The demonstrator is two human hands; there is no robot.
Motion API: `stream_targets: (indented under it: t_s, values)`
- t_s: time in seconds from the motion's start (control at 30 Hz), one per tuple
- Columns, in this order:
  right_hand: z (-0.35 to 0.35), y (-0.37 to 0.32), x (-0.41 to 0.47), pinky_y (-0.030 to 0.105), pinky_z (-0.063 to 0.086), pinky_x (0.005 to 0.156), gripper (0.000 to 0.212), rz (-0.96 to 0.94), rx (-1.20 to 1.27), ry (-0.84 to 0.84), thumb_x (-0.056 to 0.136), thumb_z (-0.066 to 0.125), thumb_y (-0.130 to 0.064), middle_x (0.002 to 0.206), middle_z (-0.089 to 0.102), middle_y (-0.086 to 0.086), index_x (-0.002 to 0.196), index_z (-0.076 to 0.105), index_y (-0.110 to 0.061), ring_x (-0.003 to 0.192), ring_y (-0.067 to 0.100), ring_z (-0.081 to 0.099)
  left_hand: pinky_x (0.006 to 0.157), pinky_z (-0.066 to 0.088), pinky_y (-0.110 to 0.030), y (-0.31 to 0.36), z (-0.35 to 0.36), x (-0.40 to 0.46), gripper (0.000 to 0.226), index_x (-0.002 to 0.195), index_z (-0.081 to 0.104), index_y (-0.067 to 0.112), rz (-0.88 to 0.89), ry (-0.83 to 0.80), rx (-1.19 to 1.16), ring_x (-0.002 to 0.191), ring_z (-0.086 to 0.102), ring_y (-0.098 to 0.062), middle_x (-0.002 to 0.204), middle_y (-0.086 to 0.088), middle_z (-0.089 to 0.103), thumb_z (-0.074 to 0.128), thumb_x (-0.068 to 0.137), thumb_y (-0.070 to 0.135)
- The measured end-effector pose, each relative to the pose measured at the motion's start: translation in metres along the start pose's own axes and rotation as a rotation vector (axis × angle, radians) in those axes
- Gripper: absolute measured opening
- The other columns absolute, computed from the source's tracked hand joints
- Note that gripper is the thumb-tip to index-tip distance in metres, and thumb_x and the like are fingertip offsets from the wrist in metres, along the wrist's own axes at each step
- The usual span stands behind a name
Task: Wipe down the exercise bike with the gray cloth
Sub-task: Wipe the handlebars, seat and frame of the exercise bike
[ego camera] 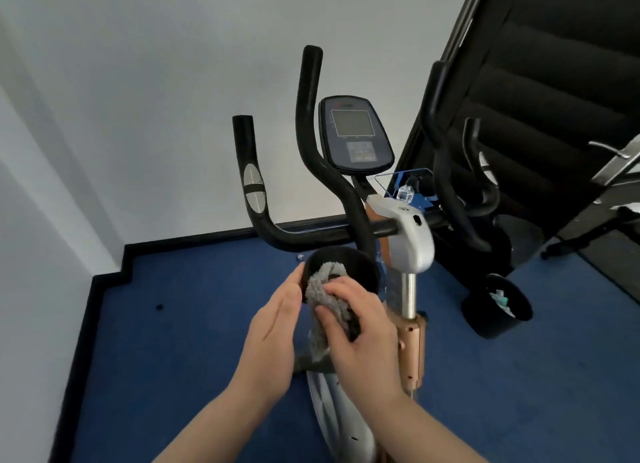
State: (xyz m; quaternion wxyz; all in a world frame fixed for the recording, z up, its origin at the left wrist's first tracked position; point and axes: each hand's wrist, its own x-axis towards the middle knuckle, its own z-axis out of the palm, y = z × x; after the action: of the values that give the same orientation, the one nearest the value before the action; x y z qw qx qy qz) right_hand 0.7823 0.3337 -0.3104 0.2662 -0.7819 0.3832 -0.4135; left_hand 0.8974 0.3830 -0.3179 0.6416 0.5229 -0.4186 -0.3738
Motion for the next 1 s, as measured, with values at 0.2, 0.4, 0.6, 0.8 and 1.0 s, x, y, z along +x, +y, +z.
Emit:
stream_targets:
  t_s: [0.2,0.4,0.6,0.8,1.0]
  values:
    - [-0.002,-0.007,0.045,0.012,0.038,0.092,0.024,-0.043,0.013,-0.051,0.084,0.067,-0.014,0.107,0.059,-0.023,0.105,0.066,-0.026,0.106,0.0,0.053,0.091,0.034,0.0,0.002,0.009,-0.002,0.035,0.125,0.051,0.041,0.03,0.094,0.033,0.121,0.046,0.012,0.123,0.034,0.056,0.033,0.094,0.042]
    - [-0.026,0.009,0.01,0.017,0.044,0.088,0.027,-0.199,-0.133,-0.225,0.081,0.067,-0.007,0.111,0.063,-0.011,0.106,0.067,-0.017,0.098,0.011,0.055,0.098,0.043,-0.019,-0.002,0.02,0.002,0.034,0.127,0.054,0.034,0.011,0.189,0.13,0.117,0.051,0.005,0.122,0.021,0.061,0.035,0.099,0.031]
    - [-0.044,-0.005,0.08,0.032,0.048,0.084,0.024,-0.467,-0.488,-0.245,0.08,0.065,-0.005,0.109,0.065,0.001,0.101,0.07,-0.015,0.098,0.022,0.053,0.091,0.04,-0.02,0.006,0.021,0.02,0.03,0.119,0.046,0.052,0.017,0.156,0.498,0.107,0.05,0.007,0.115,0.025,0.058,0.037,0.096,0.035]
    - [-0.018,-0.003,0.11,0.036,0.044,0.087,0.026,-0.282,-0.596,-0.562,0.091,0.051,-0.018,0.108,0.059,0.004,0.114,0.061,-0.022,0.099,0.024,0.049,0.074,0.047,-0.046,0.001,0.02,0.024,0.032,0.123,0.047,0.028,0.098,0.186,0.723,0.077,0.058,-0.018,0.085,0.003,0.063,0.027,0.098,0.031]
    - [-0.026,-0.001,0.104,0.04,0.047,0.085,0.025,0.016,-0.4,-0.48,0.093,0.051,-0.023,0.109,0.061,0.01,0.116,0.059,-0.018,0.101,0.027,0.056,0.067,0.046,-0.043,0.003,0.016,0.022,0.033,0.124,0.044,0.028,0.075,0.122,0.753,0.069,0.056,-0.02,0.079,0.0,0.061,0.024,0.097,0.033]
